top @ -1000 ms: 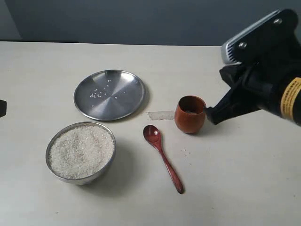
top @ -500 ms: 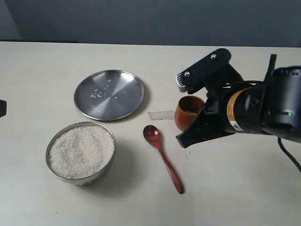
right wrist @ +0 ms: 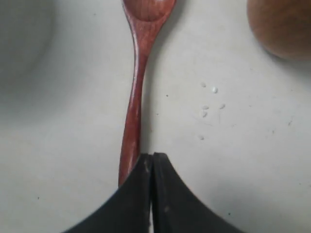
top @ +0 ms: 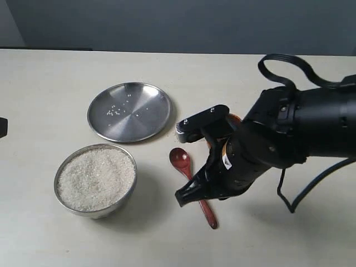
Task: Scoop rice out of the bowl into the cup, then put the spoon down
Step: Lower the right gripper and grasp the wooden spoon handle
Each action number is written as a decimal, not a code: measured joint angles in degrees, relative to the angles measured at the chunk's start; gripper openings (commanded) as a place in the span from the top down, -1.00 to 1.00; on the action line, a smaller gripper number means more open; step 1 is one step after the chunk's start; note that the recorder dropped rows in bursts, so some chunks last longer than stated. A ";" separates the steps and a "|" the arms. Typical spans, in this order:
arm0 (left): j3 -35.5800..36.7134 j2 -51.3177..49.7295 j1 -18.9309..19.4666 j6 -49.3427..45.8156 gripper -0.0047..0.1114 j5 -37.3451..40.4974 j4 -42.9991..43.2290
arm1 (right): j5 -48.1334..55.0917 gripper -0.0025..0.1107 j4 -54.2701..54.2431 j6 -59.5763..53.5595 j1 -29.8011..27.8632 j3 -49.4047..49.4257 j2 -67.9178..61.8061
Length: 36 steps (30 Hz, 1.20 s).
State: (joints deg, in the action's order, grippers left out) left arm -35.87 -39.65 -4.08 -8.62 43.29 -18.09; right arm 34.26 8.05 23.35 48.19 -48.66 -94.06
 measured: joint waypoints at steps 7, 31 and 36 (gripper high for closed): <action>0.00 0.00 0.00 0.00 0.91 0.00 0.00 | -3.69 0.97 -0.39 -0.36 3.31 0.00 -1.26; 0.00 0.00 0.00 0.00 0.91 -0.10 0.10 | -7.85 0.41 10.55 11.50 5.13 2.67 -2.78; 0.00 0.00 0.00 0.00 0.91 -0.10 0.10 | -12.04 0.41 15.56 18.01 5.13 7.03 -2.78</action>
State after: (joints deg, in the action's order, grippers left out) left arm -35.87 -39.65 -4.08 -8.62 43.18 -17.99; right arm 22.22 23.61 41.36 53.33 -41.63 -96.85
